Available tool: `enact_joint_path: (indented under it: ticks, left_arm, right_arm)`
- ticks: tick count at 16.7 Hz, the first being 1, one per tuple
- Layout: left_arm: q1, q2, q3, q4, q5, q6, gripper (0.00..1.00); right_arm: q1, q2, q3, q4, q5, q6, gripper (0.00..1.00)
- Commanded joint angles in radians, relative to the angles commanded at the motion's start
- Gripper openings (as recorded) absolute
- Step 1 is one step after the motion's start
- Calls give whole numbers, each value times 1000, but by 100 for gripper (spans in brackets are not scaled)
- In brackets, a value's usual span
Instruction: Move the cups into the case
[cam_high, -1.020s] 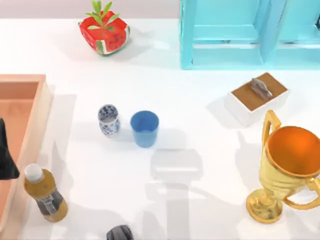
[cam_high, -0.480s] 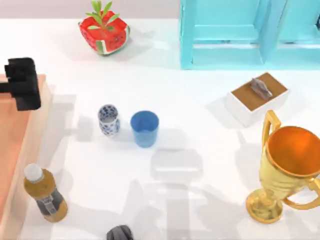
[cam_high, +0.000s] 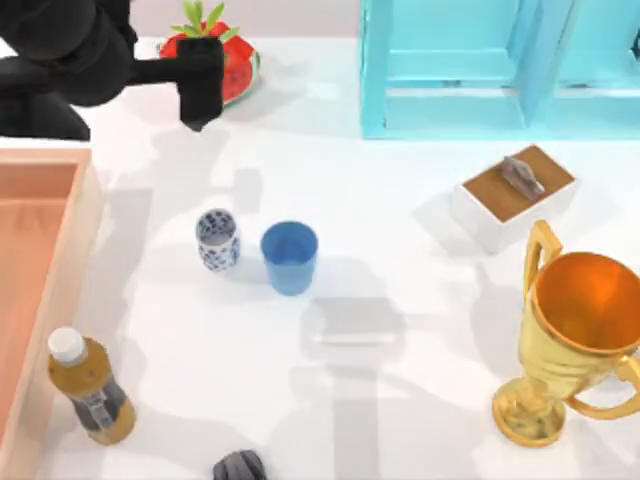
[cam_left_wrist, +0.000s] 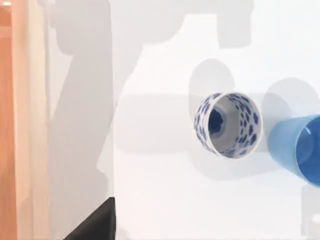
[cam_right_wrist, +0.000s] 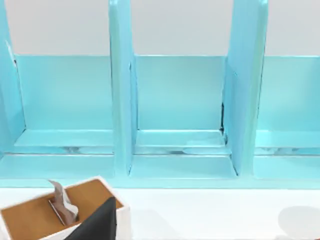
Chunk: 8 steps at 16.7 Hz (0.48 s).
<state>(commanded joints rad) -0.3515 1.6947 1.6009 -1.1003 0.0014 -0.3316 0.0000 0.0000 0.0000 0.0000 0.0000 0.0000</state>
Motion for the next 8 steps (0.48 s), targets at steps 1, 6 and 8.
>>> enact_joint_path:
  ticks: [1, 6, 8]
  left_arm:
    - [-18, 84, 79, -54, 0, -16, 100]
    - [-87, 415, 388, -266, 2, -80, 100]
    - [-104, 493, 460, -316, 2, -95, 100]
  right_arm:
    - [0, 0, 0, 0, 0, 0, 100]
    - [0, 0, 0, 0, 0, 0, 100]
    - [0, 0, 0, 0, 0, 0, 100]
